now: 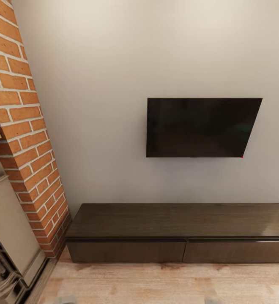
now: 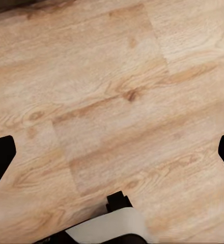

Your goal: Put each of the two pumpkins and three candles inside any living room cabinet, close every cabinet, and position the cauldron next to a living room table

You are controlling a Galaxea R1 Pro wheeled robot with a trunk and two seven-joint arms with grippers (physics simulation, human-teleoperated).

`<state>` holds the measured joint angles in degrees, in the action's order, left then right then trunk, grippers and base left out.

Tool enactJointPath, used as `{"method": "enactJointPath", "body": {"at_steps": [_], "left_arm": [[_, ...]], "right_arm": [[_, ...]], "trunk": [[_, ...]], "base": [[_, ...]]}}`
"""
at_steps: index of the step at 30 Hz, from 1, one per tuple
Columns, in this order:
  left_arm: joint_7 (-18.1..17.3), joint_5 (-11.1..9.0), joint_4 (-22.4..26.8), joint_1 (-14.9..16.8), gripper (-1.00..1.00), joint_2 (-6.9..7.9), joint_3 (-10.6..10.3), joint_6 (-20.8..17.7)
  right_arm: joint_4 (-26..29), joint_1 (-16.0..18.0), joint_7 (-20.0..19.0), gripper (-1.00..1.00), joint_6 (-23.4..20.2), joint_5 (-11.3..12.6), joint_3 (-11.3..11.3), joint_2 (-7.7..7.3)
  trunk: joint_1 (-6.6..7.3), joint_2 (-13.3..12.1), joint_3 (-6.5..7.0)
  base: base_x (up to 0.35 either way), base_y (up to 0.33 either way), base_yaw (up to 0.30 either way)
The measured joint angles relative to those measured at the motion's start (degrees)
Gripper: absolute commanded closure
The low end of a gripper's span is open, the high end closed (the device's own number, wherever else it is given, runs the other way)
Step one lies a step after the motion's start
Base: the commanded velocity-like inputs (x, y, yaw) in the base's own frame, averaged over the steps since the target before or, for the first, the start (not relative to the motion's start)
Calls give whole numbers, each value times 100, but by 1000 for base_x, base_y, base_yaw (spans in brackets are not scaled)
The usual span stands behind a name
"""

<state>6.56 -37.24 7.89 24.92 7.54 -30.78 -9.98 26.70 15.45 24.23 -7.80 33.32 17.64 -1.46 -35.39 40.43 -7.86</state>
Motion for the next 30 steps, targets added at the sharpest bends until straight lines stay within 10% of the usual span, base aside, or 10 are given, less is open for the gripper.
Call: {"method": "enactJointPath", "body": {"at_steps": [10, 17, 30], "left_arm": [[-7, 4, -23, -533, -100, 4, -58, 409], [-1, -27, -32, -1070, -100, 4, -558, 890], [10, -57, -28, -1387, -100, 11, -659, 1046]], "right_arm": [[-1235, -1, -189, -100, 450, -8, 13, 77], [-2540, -3, -997, -100, 917, -20, -5, 174], [-2860, -94, -1157, -100, 960, 22, -39, 164]], "trunk": [[220, -402, 180], [374, -683, 305], [396, -725, 325]], "base": [[0, 0, 0], [0, 0, 0], [0, 0, 0]]}}
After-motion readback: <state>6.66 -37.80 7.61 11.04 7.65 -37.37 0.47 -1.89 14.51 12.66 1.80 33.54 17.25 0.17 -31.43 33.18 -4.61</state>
